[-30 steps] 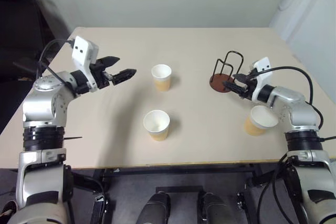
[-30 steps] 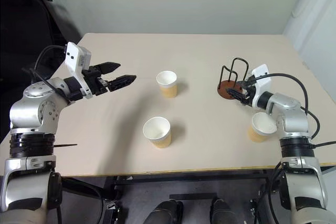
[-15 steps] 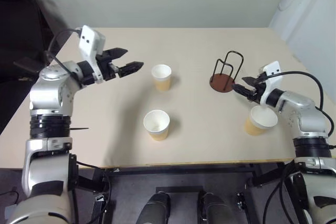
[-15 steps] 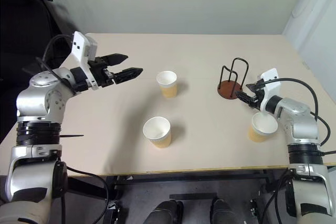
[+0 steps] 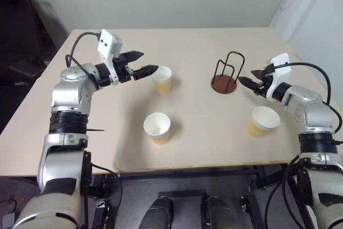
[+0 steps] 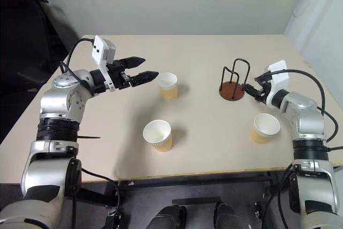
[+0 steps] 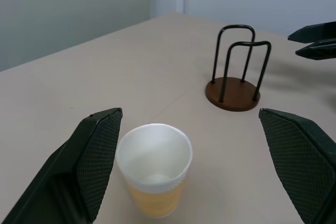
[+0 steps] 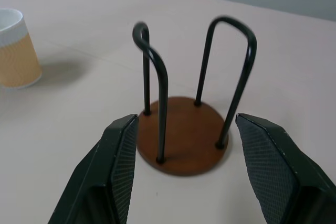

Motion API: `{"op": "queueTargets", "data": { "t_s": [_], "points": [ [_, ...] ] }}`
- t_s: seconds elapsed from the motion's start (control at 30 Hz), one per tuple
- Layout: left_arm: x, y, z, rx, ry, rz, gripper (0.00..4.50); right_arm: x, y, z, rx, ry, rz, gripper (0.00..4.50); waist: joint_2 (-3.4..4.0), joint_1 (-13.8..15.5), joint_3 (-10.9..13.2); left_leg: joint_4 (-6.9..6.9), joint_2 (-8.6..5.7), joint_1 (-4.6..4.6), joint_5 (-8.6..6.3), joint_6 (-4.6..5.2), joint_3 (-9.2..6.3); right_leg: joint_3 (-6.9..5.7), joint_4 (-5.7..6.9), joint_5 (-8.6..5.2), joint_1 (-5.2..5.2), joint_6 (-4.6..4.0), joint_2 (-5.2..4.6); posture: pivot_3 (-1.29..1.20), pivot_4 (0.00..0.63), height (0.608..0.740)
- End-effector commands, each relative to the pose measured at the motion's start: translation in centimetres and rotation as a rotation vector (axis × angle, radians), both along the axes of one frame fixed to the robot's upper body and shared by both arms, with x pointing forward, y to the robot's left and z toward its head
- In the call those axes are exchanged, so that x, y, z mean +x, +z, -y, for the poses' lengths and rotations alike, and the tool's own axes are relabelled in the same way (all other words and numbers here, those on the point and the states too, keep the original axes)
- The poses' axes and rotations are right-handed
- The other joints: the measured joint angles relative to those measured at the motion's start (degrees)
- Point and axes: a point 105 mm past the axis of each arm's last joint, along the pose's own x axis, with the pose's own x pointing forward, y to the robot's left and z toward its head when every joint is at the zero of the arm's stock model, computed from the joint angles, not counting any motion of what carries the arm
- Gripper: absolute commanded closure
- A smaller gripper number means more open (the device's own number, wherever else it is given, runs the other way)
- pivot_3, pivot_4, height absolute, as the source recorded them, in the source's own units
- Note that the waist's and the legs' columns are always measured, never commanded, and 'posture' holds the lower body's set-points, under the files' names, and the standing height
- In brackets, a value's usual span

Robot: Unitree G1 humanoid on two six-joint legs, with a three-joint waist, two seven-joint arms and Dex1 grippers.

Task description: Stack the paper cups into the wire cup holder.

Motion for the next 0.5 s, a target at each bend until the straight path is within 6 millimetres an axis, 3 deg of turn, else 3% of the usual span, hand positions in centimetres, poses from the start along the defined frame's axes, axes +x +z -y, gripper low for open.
{"op": "queueTargets", "data": {
  "t_s": [0.03, 0.5],
  "points": [
    [-0.5, 1.7, 0.2, -0.009, -0.008, 0.071, 0.04, 0.4, 1.9, -0.6, -0.017, 0.032, 0.063, 1.52, 0.00, 0.06, 0.00, 0.00, 0.00, 0.00, 0.00, 0.00, 0.00, 0.00, -0.01, 0.00, 0.00, 0.00, 0.00, 0.00, 0.150, 0.740],
    [-0.6, 2.5, -0.8, -0.002, 0.021, 0.092, 0.04, 1.4, 1.8, -2.2, -0.019, 0.065, 0.067, 1.52, 0.00, 0.22, 0.00, 0.00, 0.00, -0.01, -0.03, -0.02, -0.01, -0.02, 0.02, 0.00, -0.04, -0.01, 0.00, 0.00, 0.150, 0.740]
  ]
}}
